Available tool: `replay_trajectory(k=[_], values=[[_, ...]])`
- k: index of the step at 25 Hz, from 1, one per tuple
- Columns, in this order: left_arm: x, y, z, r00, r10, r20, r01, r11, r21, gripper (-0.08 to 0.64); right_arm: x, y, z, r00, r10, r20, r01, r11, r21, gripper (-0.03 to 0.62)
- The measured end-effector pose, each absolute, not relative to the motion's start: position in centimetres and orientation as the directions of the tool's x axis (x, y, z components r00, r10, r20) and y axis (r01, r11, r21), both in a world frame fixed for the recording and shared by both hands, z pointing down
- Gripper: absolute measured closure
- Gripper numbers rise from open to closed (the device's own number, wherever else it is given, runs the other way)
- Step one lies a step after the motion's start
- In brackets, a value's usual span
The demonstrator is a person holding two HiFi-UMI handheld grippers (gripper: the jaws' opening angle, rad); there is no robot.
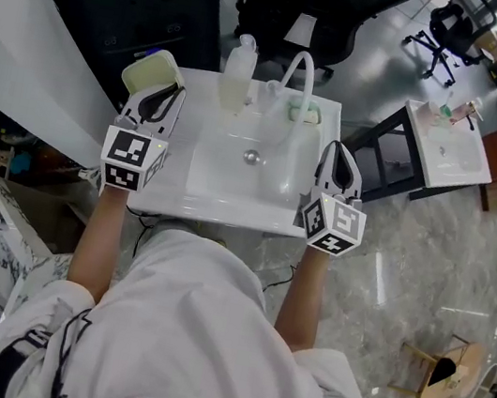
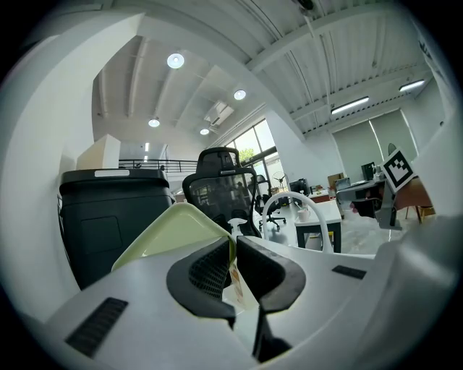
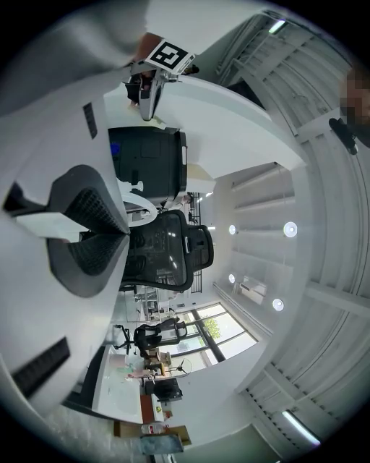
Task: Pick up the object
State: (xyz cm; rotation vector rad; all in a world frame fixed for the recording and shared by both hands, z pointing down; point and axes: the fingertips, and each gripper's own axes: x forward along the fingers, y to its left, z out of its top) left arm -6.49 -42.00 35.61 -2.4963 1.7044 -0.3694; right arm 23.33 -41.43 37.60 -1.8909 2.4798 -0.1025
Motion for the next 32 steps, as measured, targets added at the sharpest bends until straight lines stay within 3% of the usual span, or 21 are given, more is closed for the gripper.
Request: replay_trajectory(k=[32], values=[[-6.28, -41.94, 35.83, 0.329, -0.932, 0.154, -0.899, -0.359, -0.249, 0.514, 23.32, -41.96, 37.36, -0.301, -0.953, 0.007, -0.953, 0.301, -0.037, 0.588]])
